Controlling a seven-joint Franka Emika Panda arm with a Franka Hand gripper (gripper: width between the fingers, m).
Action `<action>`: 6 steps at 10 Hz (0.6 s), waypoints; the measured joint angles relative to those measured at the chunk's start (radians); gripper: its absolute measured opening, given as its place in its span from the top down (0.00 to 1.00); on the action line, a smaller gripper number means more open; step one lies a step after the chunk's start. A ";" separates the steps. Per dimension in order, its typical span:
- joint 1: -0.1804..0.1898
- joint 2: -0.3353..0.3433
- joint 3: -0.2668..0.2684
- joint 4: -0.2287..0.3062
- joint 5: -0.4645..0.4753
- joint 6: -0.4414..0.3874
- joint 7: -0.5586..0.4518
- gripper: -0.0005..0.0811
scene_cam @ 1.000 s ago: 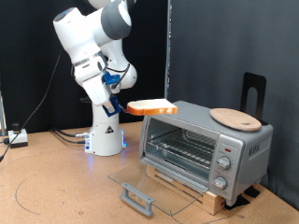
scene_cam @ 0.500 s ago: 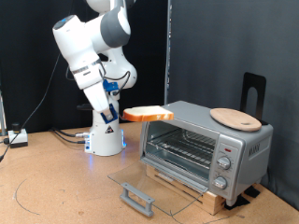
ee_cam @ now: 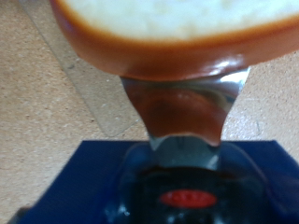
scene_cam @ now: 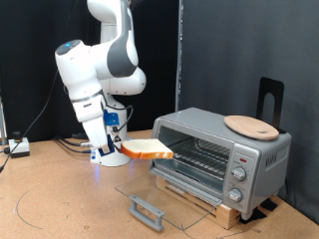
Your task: Make a piece of toast with the oven
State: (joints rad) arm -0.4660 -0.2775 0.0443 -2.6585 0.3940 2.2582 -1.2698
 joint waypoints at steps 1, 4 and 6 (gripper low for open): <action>0.013 0.006 0.010 -0.003 0.014 0.019 -0.014 0.51; 0.063 -0.009 0.057 -0.034 0.053 0.052 -0.025 0.51; 0.096 -0.046 0.101 -0.077 0.077 0.073 -0.014 0.51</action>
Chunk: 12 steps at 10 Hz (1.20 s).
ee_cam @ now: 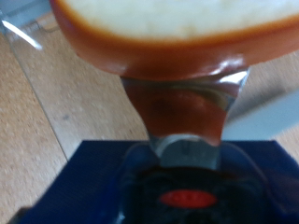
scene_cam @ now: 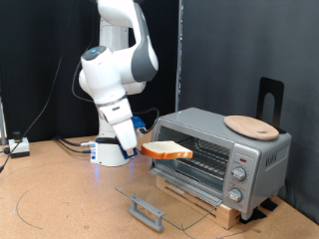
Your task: Make a piece of toast with the oven
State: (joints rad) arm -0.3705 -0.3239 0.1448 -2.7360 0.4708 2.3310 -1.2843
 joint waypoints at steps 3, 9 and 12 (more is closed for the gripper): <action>0.050 -0.063 0.083 -0.068 0.035 0.052 0.060 0.51; 0.114 -0.115 0.300 -0.092 0.004 0.065 0.287 0.51; 0.087 -0.116 0.389 -0.102 -0.099 0.122 0.377 0.51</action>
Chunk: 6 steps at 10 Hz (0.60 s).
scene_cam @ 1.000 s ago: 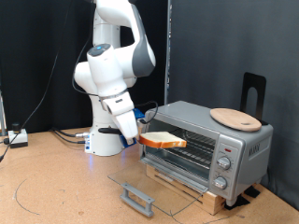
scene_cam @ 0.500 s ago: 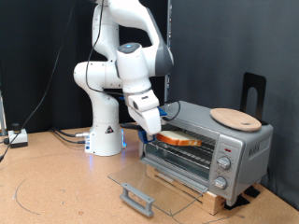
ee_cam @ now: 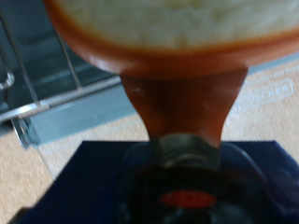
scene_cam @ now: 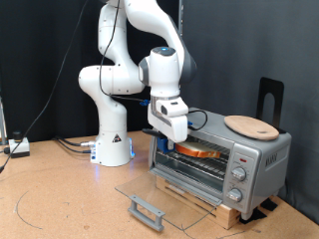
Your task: Make a piece of toast with the oven
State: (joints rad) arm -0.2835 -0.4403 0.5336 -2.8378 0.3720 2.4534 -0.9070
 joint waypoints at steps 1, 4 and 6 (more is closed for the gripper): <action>-0.020 0.000 0.016 0.000 -0.032 0.013 0.014 0.51; -0.068 -0.002 0.020 0.002 -0.095 0.048 -0.005 0.51; -0.083 -0.005 -0.008 0.003 -0.095 0.049 -0.060 0.51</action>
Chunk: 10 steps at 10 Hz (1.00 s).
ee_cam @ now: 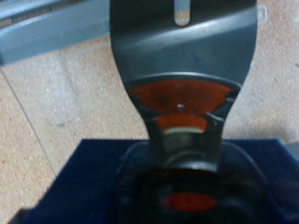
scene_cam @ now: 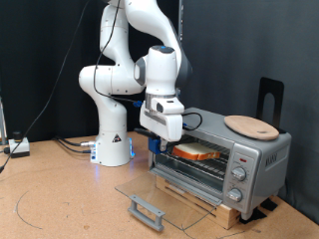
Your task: Make a piece of toast with the oven
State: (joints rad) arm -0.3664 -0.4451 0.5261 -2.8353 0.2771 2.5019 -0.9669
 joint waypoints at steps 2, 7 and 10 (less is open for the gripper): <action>-0.009 -0.001 -0.026 0.001 0.000 0.000 -0.037 0.51; 0.039 -0.010 -0.040 0.006 0.077 -0.021 -0.056 0.51; 0.046 -0.013 -0.021 0.005 0.079 -0.025 -0.036 0.51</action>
State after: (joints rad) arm -0.3203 -0.4577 0.5052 -2.8307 0.3565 2.4774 -1.0030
